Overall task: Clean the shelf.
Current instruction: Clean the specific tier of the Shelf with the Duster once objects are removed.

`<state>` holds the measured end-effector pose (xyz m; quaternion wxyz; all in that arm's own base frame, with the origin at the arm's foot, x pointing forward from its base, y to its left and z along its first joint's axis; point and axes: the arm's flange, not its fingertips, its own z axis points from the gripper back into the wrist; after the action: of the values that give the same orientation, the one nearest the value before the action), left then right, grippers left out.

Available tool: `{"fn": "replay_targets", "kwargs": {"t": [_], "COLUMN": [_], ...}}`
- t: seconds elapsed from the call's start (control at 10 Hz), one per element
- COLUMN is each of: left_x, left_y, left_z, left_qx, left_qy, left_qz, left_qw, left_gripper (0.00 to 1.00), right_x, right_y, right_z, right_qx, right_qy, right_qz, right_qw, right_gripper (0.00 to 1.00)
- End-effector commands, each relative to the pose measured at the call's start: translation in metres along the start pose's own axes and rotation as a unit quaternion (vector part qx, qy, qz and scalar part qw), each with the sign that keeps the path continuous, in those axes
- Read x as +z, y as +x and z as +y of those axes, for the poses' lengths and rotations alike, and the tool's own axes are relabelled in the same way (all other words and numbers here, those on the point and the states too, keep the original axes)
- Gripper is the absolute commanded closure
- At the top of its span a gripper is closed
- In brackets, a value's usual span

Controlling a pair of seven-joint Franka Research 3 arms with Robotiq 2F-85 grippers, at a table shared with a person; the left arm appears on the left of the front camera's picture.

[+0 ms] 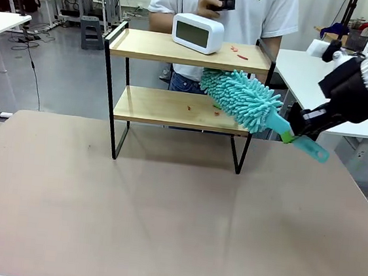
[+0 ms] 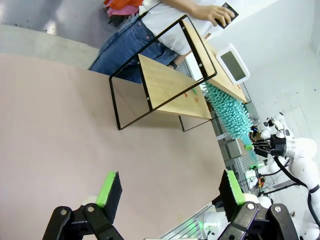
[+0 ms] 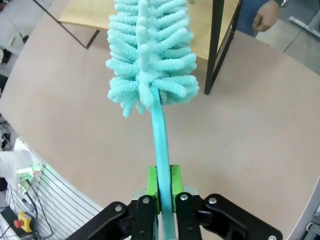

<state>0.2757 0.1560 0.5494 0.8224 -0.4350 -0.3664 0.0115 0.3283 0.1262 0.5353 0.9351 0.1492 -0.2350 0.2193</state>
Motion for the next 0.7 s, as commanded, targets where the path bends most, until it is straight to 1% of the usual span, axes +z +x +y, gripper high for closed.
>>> {"fn": "replay_targets", "kwargs": {"t": [0.0,0.3,0.4,0.6], "left_x": [-0.003,-0.003,-0.003,-0.003], "left_y": [0.001,0.001,0.001,0.001], "left_z": [-0.002,-0.002,-0.002,-0.002], "left_qx": [-0.008,-0.008,-0.008,-0.008], "left_qy": [-0.008,-0.008,-0.008,-0.008], "left_qz": [-0.007,-0.007,-0.007,-0.007], "left_qw": [1.0,1.0,1.0,1.0], "left_gripper": [0.0,0.0,0.0,0.0], "right_x": [-0.009,-0.031,-0.036,-0.049], "right_y": [0.009,0.016,0.02,0.027], "right_z": [0.005,0.004,0.004,0.008], "right_qx": [-0.029,-0.049,-0.056,-0.057], "right_qy": [-0.012,-0.047,-0.047,-0.072], "right_qz": [-0.021,-0.013,-0.014,-0.006], "right_qw": [0.999,0.998,0.997,0.996], "right_gripper": [0.88,0.88,0.88,0.88]}}
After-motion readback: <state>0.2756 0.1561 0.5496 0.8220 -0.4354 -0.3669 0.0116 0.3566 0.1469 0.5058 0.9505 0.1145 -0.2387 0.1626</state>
